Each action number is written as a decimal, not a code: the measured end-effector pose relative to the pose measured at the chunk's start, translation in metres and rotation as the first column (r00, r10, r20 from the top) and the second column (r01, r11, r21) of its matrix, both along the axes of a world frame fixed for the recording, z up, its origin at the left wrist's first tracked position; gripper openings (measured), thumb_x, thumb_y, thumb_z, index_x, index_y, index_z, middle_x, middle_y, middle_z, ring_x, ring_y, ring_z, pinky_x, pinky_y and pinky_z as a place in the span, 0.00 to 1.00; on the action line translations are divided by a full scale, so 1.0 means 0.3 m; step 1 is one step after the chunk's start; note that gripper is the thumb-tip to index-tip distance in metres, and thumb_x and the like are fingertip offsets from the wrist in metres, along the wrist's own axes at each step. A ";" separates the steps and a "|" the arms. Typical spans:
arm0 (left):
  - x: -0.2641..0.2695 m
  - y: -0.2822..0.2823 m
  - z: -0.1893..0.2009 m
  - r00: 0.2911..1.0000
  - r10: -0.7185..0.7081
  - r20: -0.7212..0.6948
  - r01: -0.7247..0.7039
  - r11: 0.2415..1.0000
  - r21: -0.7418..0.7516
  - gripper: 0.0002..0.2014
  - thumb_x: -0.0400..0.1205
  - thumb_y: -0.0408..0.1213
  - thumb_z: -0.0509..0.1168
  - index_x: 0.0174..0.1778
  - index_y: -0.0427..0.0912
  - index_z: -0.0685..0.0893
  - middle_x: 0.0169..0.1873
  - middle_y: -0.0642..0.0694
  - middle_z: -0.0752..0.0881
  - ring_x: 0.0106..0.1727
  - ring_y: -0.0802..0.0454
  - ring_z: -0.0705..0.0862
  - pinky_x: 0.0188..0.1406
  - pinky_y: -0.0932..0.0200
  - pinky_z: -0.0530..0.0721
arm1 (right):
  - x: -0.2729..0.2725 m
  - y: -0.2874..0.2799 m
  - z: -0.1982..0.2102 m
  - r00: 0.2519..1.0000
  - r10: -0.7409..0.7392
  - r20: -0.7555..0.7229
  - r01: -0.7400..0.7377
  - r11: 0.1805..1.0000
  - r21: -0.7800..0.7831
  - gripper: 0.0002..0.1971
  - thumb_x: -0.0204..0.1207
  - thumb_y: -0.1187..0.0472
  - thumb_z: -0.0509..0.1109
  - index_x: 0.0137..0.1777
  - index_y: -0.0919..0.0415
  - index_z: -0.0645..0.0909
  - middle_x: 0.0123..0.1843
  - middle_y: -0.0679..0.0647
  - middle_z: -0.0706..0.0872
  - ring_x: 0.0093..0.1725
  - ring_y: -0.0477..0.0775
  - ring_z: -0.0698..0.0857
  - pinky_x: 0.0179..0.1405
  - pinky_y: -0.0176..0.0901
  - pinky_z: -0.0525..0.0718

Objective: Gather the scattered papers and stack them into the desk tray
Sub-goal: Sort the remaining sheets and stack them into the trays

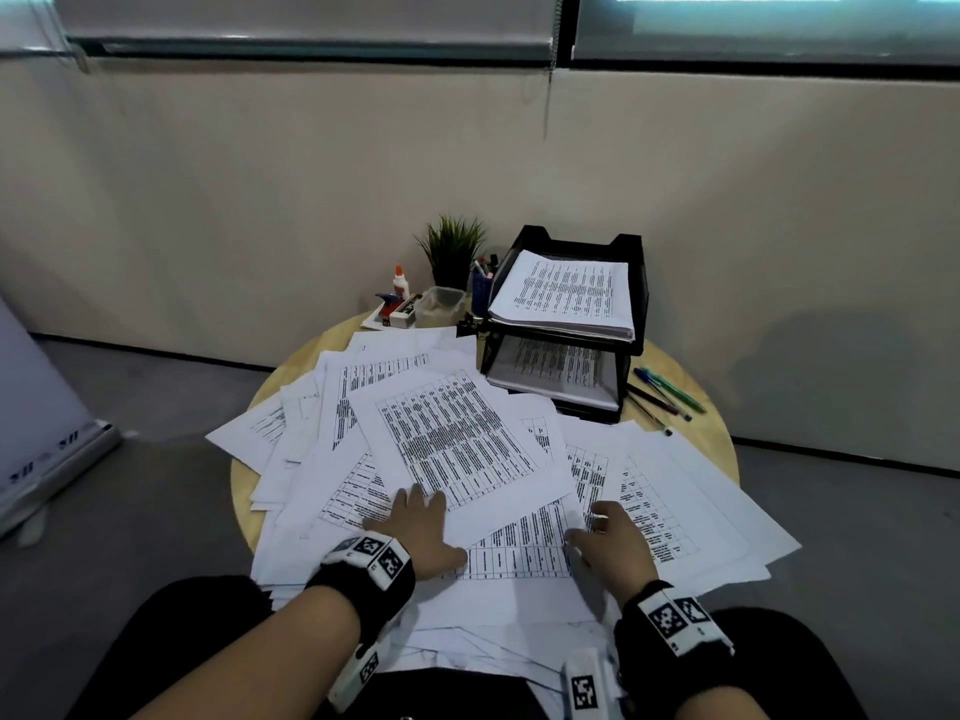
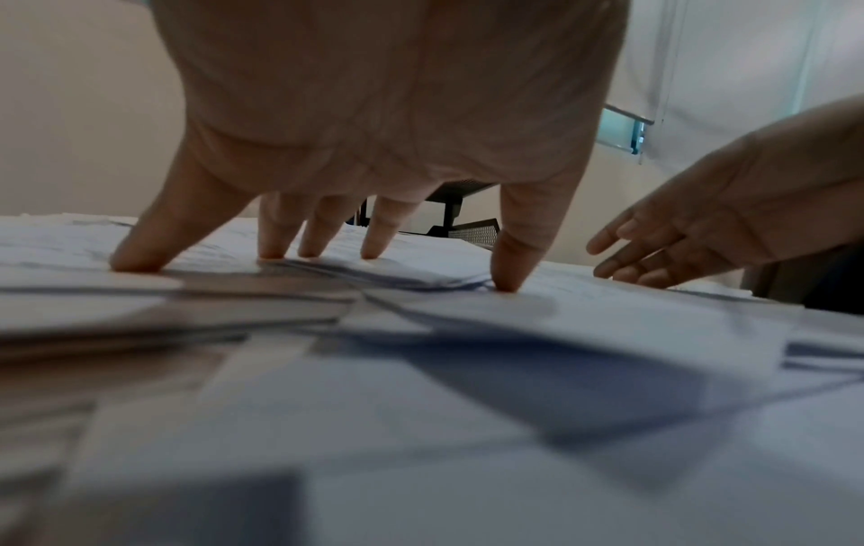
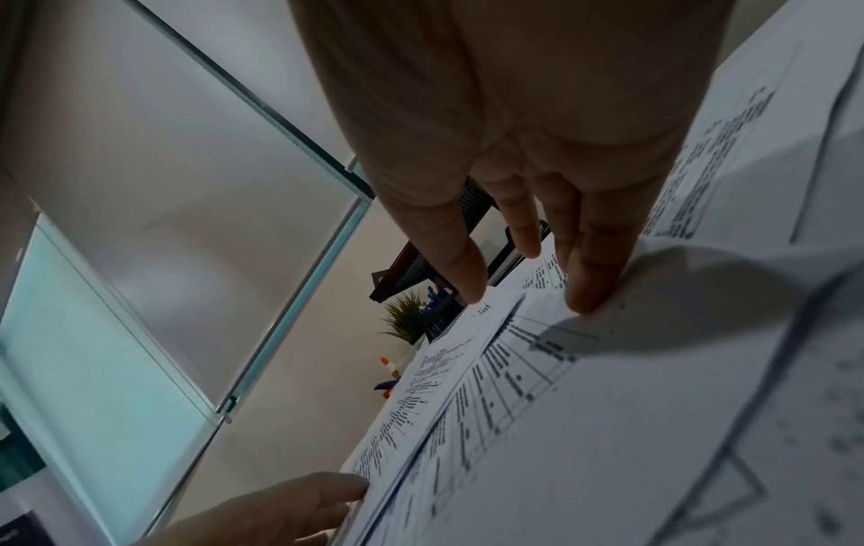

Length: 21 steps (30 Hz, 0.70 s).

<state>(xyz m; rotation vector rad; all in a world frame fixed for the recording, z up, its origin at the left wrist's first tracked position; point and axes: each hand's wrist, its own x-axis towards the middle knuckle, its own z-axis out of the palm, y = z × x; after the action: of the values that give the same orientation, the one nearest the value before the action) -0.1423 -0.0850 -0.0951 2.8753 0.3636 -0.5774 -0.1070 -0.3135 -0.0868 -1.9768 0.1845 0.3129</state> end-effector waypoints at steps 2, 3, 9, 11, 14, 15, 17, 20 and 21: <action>0.001 0.008 0.007 1.000 -0.015 -0.009 0.015 1.000 -0.004 0.44 0.72 0.59 0.62 0.81 0.49 0.50 0.82 0.43 0.51 0.82 0.41 0.51 0.71 0.26 0.62 | 0.016 0.002 -0.017 1.000 0.019 -0.001 -0.019 0.998 -0.053 0.27 0.75 0.69 0.69 0.74 0.67 0.68 0.60 0.60 0.81 0.37 0.50 0.81 0.29 0.27 0.79; 0.003 0.007 0.011 1.000 -0.016 -0.008 0.016 1.000 0.001 0.44 0.72 0.59 0.62 0.81 0.49 0.51 0.81 0.42 0.53 0.81 0.40 0.52 0.70 0.26 0.63 | 0.020 0.004 -0.016 0.999 0.038 0.003 -0.037 0.994 -0.106 0.27 0.75 0.66 0.70 0.74 0.66 0.69 0.65 0.61 0.80 0.47 0.55 0.83 0.40 0.31 0.80; 0.014 -0.031 0.015 0.998 -0.048 -0.033 0.049 0.998 0.047 0.39 0.75 0.53 0.61 0.79 0.48 0.52 0.77 0.37 0.57 0.78 0.35 0.56 0.68 0.27 0.67 | 0.032 0.015 -0.029 0.991 0.132 0.009 -0.125 0.959 -0.255 0.27 0.74 0.61 0.72 0.72 0.66 0.71 0.70 0.62 0.78 0.66 0.59 0.78 0.53 0.37 0.71; 0.014 -0.032 0.010 0.998 -0.062 -0.016 0.063 0.996 0.070 0.34 0.77 0.48 0.59 0.78 0.48 0.54 0.74 0.37 0.62 0.75 0.35 0.61 0.66 0.28 0.70 | 0.030 0.012 -0.028 0.991 0.134 0.014 -0.126 0.955 -0.270 0.26 0.74 0.62 0.72 0.71 0.66 0.72 0.69 0.62 0.79 0.65 0.58 0.78 0.50 0.36 0.69; 0.019 -0.003 0.019 0.992 -0.108 0.060 0.106 0.994 0.027 0.25 0.81 0.38 0.57 0.75 0.49 0.62 0.62 0.40 0.72 0.64 0.40 0.72 0.61 0.39 0.77 | 0.034 0.001 -0.034 0.995 0.094 0.020 -0.088 0.974 -0.206 0.23 0.75 0.62 0.72 0.69 0.65 0.73 0.63 0.60 0.80 0.55 0.56 0.79 0.48 0.37 0.72; 0.021 0.011 0.025 0.988 -0.125 0.086 0.126 0.992 -0.005 0.22 0.83 0.36 0.56 0.74 0.49 0.65 0.58 0.41 0.75 0.60 0.42 0.75 0.58 0.46 0.78 | 0.035 -0.001 -0.031 0.997 0.072 0.015 -0.069 0.983 -0.172 0.23 0.75 0.61 0.72 0.69 0.65 0.73 0.60 0.59 0.80 0.53 0.56 0.80 0.48 0.39 0.76; 0.019 0.034 0.043 0.983 -0.146 0.114 0.153 0.987 -0.057 0.20 0.86 0.34 0.52 0.74 0.49 0.69 0.54 0.43 0.78 0.55 0.43 0.78 0.53 0.53 0.77 | 0.044 -0.009 -0.040 1.000 0.012 -0.007 -0.013 0.995 -0.095 0.23 0.76 0.59 0.72 0.68 0.65 0.74 0.60 0.60 0.81 0.56 0.59 0.82 0.59 0.50 0.82; -0.017 0.049 0.074 0.977 -0.180 0.118 0.195 0.972 -0.132 0.21 0.88 0.36 0.49 0.78 0.51 0.66 0.65 0.42 0.78 0.63 0.44 0.78 0.63 0.52 0.75 | 0.060 -0.022 -0.043 0.999 -0.050 -0.001 0.050 0.998 -0.027 0.20 0.78 0.55 0.69 0.66 0.65 0.76 0.59 0.61 0.81 0.59 0.61 0.82 0.64 0.60 0.81; -0.036 0.049 0.085 0.975 -0.199 0.102 0.214 0.963 -0.164 0.22 0.88 0.36 0.49 0.79 0.53 0.63 0.69 0.43 0.76 0.66 0.45 0.77 0.66 0.52 0.74 | 0.065 -0.025 -0.036 0.998 -0.060 0.004 0.060 0.998 -0.031 0.19 0.79 0.54 0.68 0.65 0.65 0.76 0.57 0.59 0.81 0.59 0.61 0.82 0.64 0.59 0.81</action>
<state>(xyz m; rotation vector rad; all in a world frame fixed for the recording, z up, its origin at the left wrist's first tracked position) -0.1532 -0.0702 -0.0696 2.7741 -0.0023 -0.4906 -0.0875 -0.3208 -0.0975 -1.9982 0.2475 0.2699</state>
